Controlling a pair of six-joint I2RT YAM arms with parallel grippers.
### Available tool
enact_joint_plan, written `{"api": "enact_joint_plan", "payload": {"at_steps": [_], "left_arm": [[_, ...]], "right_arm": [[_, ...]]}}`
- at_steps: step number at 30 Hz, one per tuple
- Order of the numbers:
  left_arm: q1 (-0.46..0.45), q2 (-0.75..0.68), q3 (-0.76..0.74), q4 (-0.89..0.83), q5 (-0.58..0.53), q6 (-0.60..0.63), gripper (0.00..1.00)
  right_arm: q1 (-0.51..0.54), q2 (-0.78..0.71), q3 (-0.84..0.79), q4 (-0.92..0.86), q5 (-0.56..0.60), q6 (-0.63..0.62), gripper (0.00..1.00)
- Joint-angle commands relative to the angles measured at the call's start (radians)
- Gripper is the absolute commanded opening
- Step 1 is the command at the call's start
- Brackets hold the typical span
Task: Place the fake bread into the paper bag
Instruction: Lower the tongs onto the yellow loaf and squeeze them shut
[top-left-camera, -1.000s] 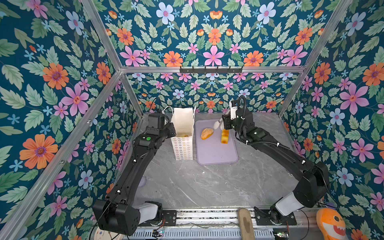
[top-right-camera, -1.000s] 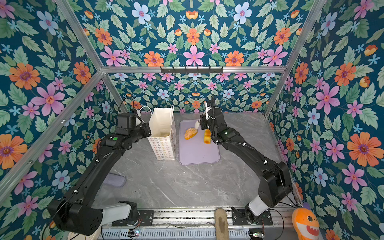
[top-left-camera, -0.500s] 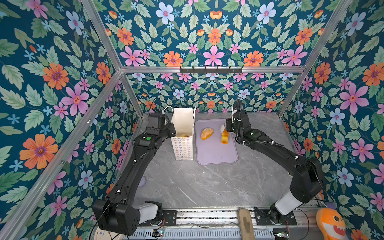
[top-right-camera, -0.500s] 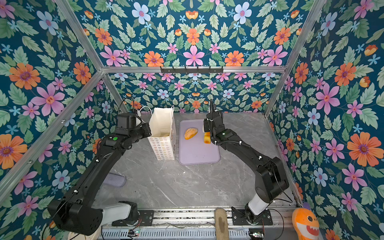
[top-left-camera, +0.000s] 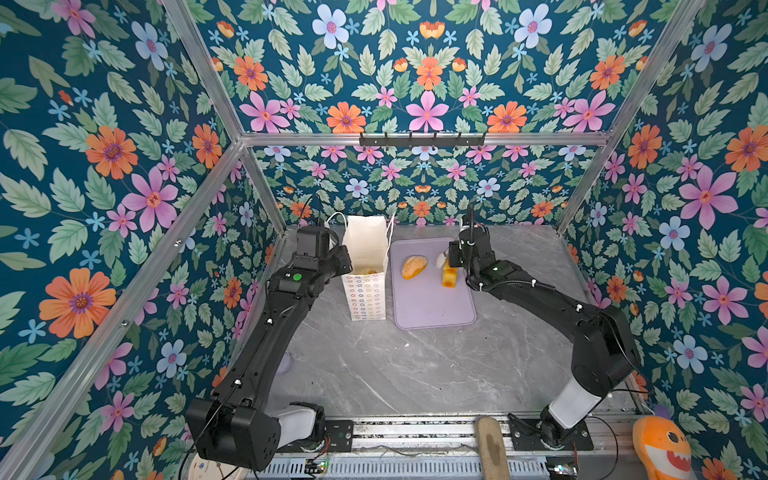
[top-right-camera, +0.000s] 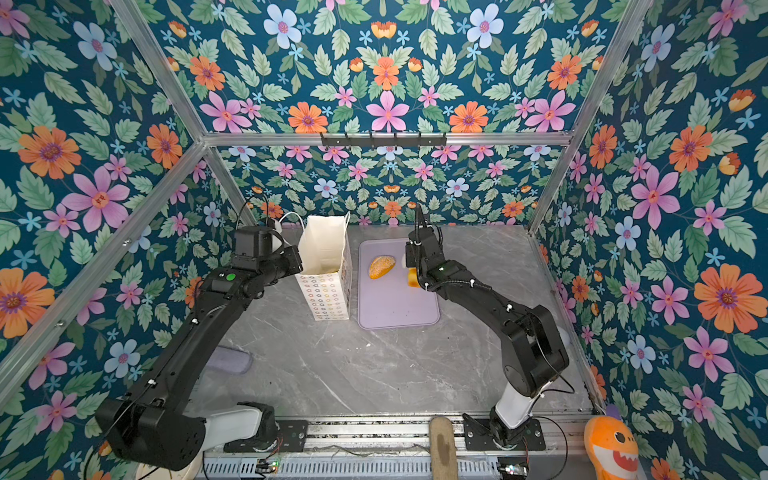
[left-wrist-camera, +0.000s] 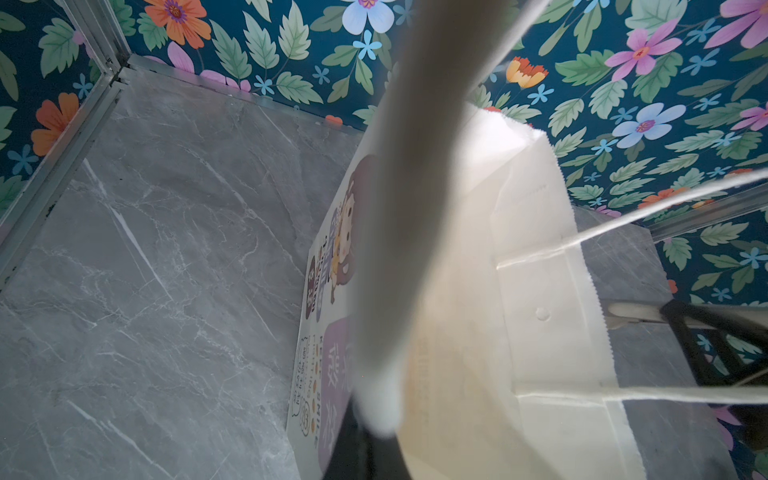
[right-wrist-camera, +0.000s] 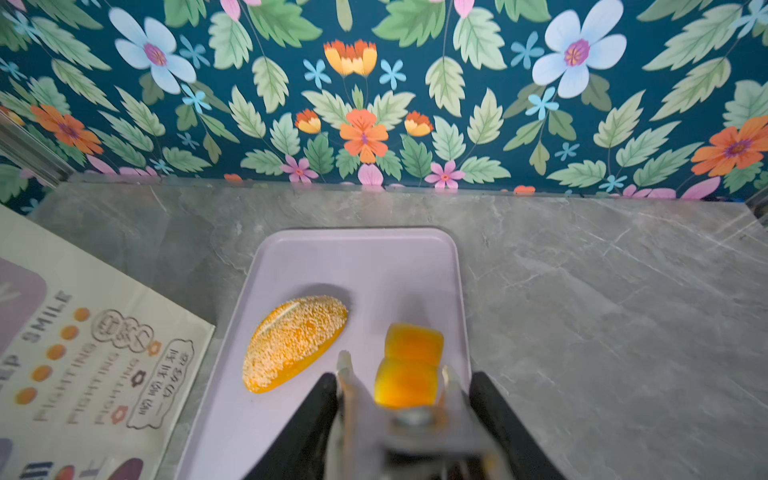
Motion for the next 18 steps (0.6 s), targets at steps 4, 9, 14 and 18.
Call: {"api": "enact_joint_plan", "payload": {"at_steps": [4,9,14,18], "left_arm": [[0.001,0.001,0.007,0.016,0.001,0.001,0.00],[0.000,-0.004,0.002,0.011,-0.001,0.001,0.00],[0.000,-0.010,-0.006,0.013,-0.006,0.002,0.00],[0.001,-0.006,-0.006,0.016,-0.001,0.002,0.00]], "right_arm": [[-0.001,0.009,-0.010,0.062,0.015,0.012,0.51],[0.000,0.024,-0.025,0.083,0.012,0.020,0.50],[0.000,0.038,-0.036,0.103,0.003,0.028,0.49],[0.000,0.052,-0.037,0.108,-0.004,0.034,0.49]]}}
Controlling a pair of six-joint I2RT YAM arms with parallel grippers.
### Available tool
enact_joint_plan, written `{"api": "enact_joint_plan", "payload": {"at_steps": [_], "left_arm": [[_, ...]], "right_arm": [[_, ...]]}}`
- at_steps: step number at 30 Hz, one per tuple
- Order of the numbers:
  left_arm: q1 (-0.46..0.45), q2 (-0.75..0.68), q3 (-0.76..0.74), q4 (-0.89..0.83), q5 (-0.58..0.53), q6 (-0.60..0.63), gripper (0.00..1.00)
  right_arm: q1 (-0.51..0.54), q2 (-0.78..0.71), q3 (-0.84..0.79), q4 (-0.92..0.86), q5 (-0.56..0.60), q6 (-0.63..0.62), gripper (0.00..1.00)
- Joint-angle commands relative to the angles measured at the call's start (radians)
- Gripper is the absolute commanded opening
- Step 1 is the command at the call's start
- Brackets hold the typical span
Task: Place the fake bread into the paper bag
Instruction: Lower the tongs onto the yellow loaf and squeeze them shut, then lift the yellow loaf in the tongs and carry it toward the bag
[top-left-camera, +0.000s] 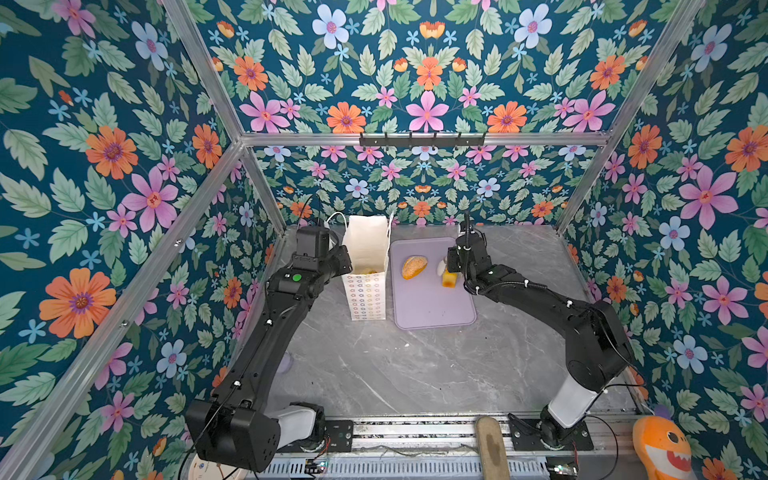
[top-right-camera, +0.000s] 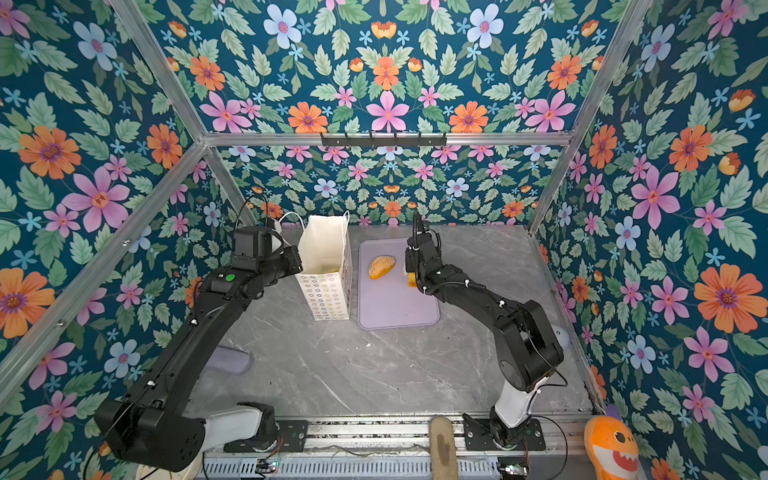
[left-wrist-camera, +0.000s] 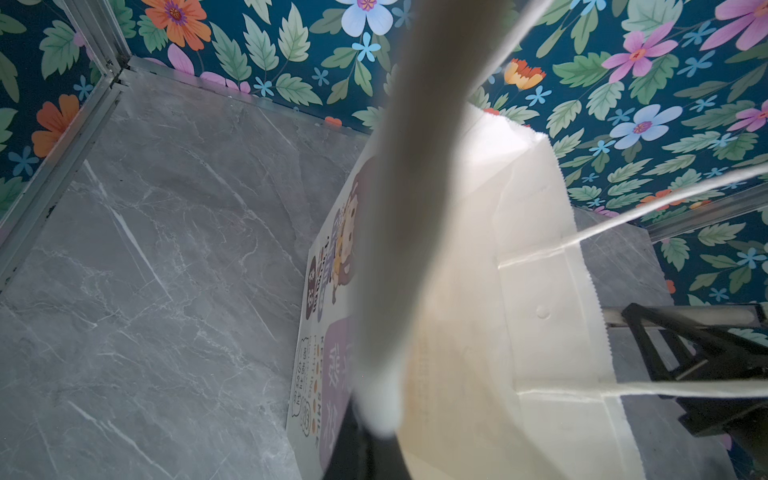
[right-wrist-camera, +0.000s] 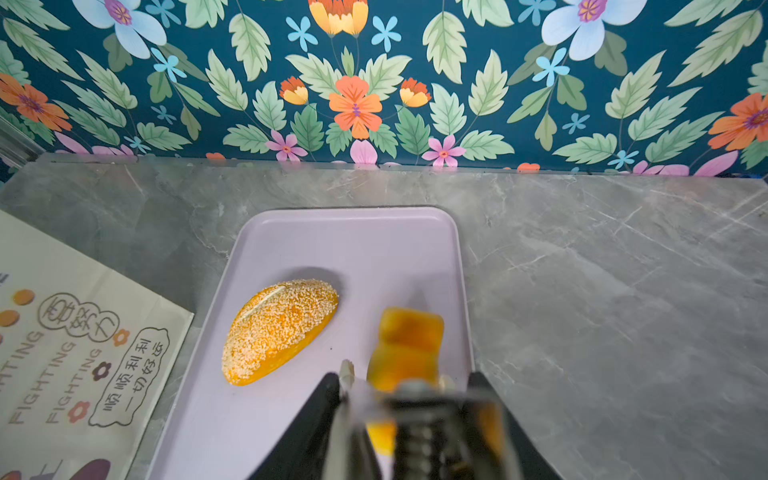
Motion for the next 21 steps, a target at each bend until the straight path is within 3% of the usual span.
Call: {"api": "enact_joint_plan", "payload": {"at_steps": [1,21], "left_arm": [[0.000,0.001,-0.003,0.018,0.000,0.001,0.00],[0.001,-0.008,-0.008,0.013,-0.003,0.005,0.00]], "right_arm": [[-0.001,0.006,0.000,0.052,-0.008,0.020,0.49],[0.000,0.015,0.013,0.033,-0.034,0.023,0.40]]}}
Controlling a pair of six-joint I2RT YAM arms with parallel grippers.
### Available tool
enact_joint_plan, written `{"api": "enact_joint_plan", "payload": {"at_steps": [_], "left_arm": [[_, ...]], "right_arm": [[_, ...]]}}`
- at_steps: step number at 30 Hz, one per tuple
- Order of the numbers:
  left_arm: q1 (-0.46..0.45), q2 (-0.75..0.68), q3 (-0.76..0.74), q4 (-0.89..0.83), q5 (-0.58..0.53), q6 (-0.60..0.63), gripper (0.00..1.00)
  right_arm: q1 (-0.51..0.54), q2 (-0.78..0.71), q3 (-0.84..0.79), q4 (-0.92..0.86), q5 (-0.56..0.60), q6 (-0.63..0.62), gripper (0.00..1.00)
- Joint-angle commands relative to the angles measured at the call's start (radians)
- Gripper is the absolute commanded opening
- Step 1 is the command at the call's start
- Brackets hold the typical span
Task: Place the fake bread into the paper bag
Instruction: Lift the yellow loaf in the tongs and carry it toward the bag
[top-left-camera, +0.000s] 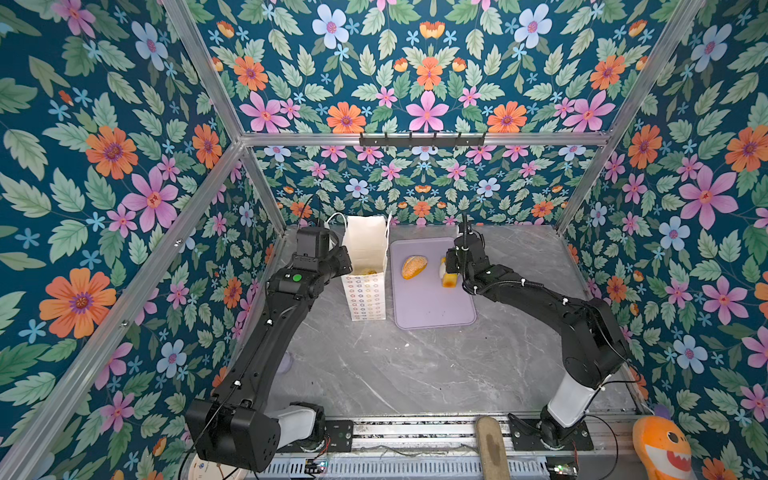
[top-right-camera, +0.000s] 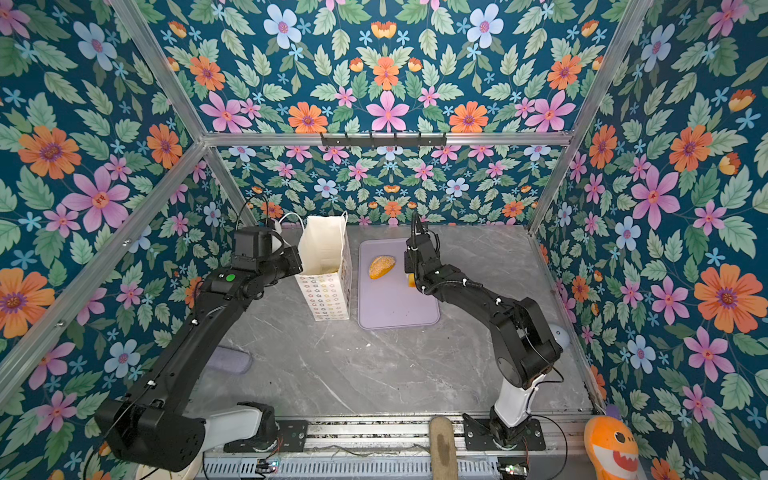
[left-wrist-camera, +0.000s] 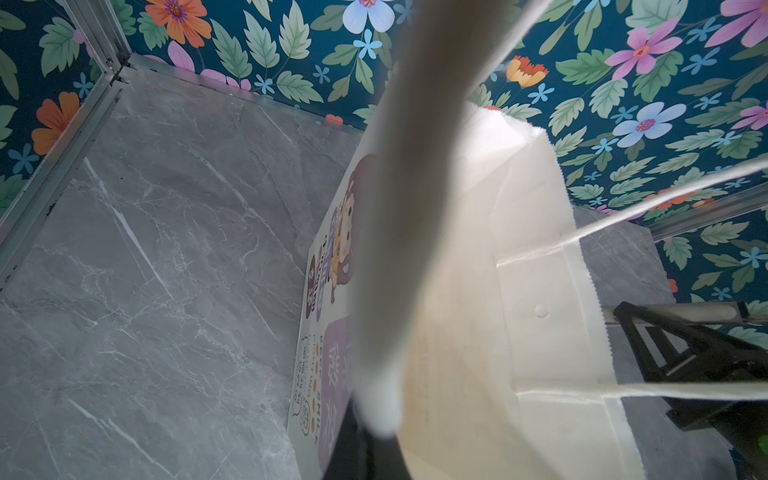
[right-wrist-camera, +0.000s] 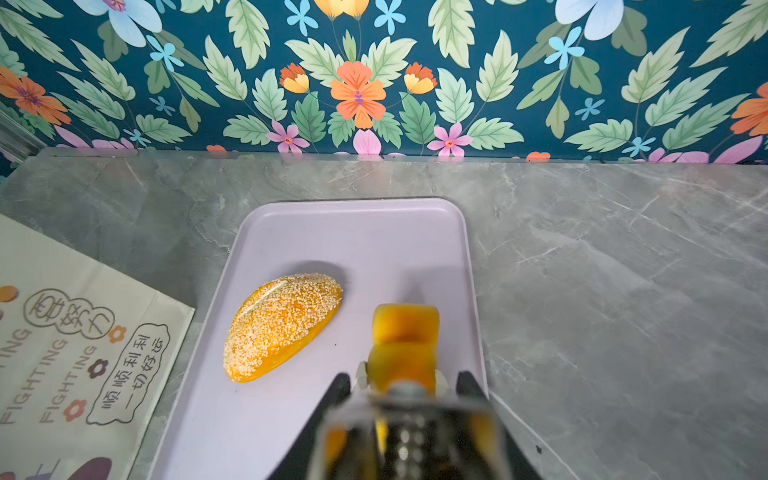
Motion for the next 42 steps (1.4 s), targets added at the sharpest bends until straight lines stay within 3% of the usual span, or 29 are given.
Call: {"api": "enact_joint_plan", "payload": {"at_steps": [1,16,22,28,42], "left_arm": [[0.001,-0.009,-0.004,0.014,-0.004,0.005,0.00],[0.001,-0.013,-0.006,0.014,-0.004,0.006,0.00],[0.002,-0.014,-0.004,0.014,-0.002,0.006,0.00],[0.002,-0.007,0.005,0.010,0.001,0.009,0.00],[0.002,-0.002,0.014,0.009,0.011,0.009,0.00]], "right_arm": [[0.000,-0.004,0.007,0.032,-0.014,0.009,0.40],[0.000,-0.066,0.006,0.024,-0.038,-0.018,0.37],[0.017,-0.134,0.048,-0.025,-0.047,-0.098,0.36],[0.019,-0.185,0.112,-0.063,-0.257,-0.150,0.36],[0.022,-0.264,0.329,-0.157,-0.434,-0.139,0.36]]}}
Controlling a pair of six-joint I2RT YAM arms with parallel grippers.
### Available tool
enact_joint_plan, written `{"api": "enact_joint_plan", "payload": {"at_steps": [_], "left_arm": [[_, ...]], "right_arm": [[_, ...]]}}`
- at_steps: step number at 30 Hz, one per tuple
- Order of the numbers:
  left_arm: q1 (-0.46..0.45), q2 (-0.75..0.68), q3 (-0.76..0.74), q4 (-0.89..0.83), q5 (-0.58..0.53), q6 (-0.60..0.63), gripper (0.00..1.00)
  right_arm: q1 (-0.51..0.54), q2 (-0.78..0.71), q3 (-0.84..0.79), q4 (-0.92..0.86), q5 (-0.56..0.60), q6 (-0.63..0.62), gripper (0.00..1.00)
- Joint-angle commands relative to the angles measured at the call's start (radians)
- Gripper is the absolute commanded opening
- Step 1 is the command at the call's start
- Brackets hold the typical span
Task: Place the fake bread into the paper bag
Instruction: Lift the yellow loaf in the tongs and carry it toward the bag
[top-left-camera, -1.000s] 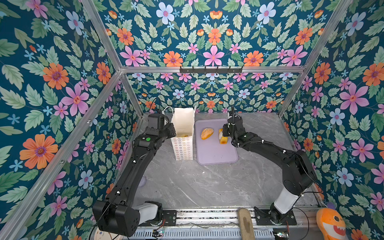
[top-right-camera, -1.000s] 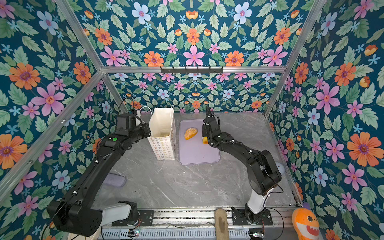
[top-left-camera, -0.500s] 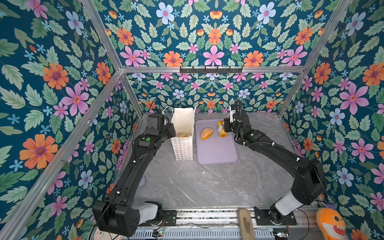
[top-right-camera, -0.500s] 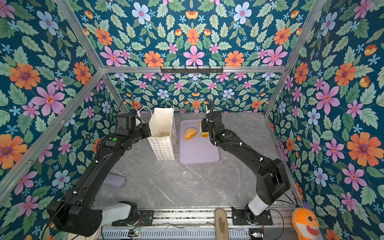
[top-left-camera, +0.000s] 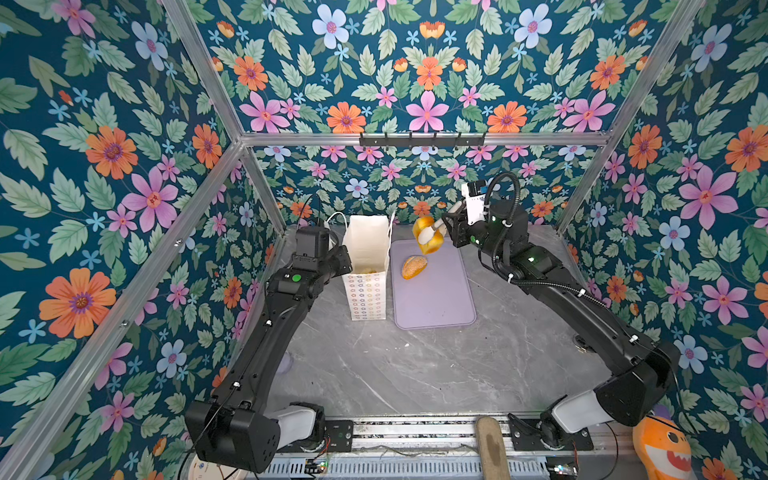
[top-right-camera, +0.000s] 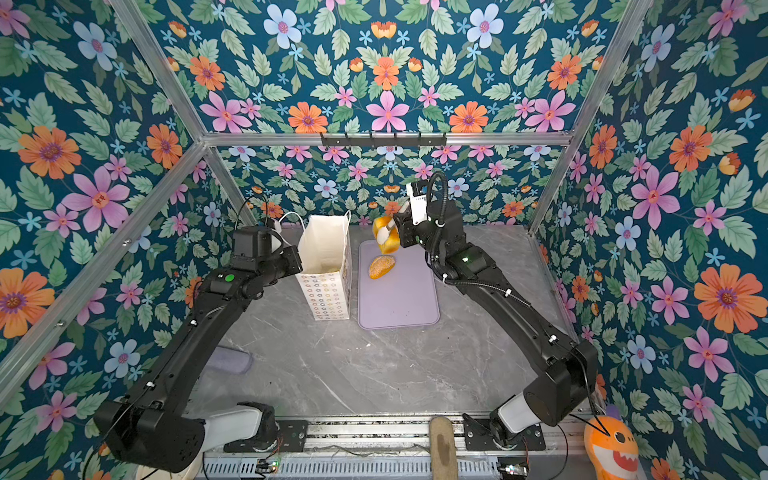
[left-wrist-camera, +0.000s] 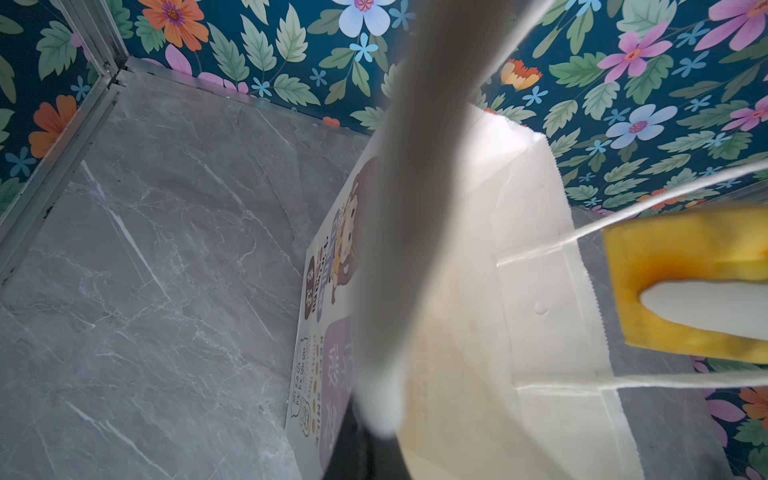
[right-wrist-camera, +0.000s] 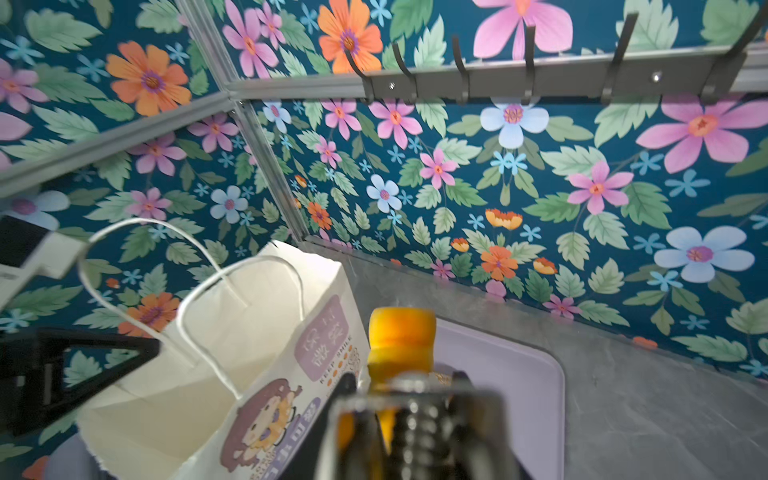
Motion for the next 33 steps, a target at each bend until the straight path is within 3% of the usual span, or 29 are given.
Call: {"api": "enact_joint_plan", "payload": {"at_steps": [1,11,19,33], "left_arm": [[0.002,0.002,0.008,0.010,0.007,0.008,0.00],[0.001,0.012,0.012,0.007,0.011,0.010,0.00],[0.001,0.011,0.012,0.005,0.013,0.010,0.00],[0.001,0.011,0.007,0.010,0.015,0.010,0.00]], "right_arm": [[0.005,-0.009,0.060,-0.010,-0.078,-0.007,0.36],[0.028,0.024,0.229,-0.010,-0.266,0.050,0.36],[0.052,0.089,0.356,-0.001,-0.334,0.091,0.36],[0.150,0.208,0.453,0.015,-0.224,0.106,0.34]]}}
